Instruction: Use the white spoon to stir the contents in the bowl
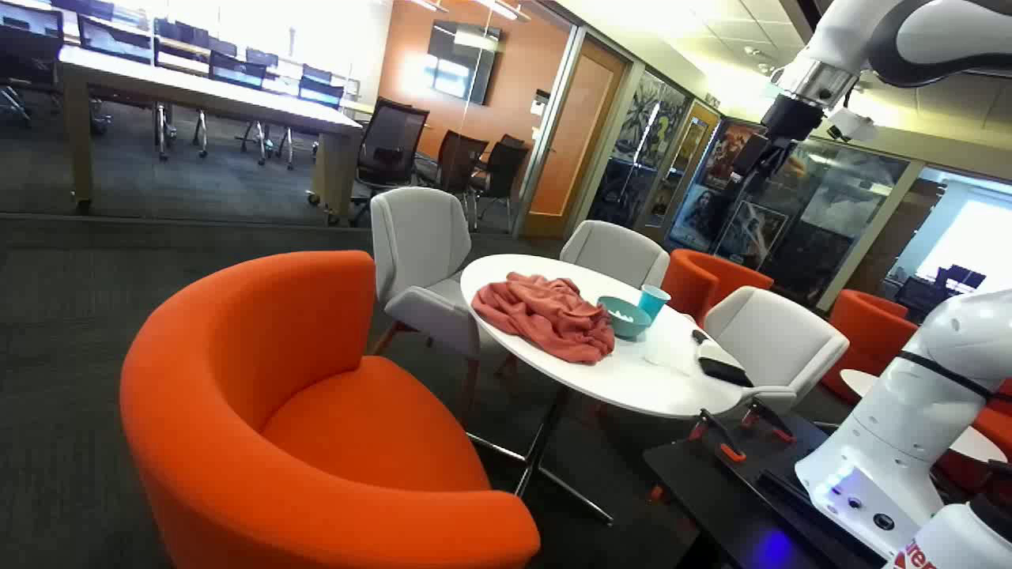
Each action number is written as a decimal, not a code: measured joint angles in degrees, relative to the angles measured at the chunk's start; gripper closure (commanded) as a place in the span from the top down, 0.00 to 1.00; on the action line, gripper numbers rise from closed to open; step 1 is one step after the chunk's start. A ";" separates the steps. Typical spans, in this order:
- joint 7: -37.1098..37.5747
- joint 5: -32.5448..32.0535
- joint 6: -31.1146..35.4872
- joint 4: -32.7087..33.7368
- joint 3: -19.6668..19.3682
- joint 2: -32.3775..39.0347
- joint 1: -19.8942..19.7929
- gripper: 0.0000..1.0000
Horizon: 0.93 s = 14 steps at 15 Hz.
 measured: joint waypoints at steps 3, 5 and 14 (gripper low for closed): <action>0.00 0.00 0.00 0.00 0.00 0.00 0.00 1.00; 0.00 0.00 0.00 0.00 0.00 0.00 0.00 1.00; -15.34 -0.42 0.45 -3.48 -7.47 -0.78 2.56 1.00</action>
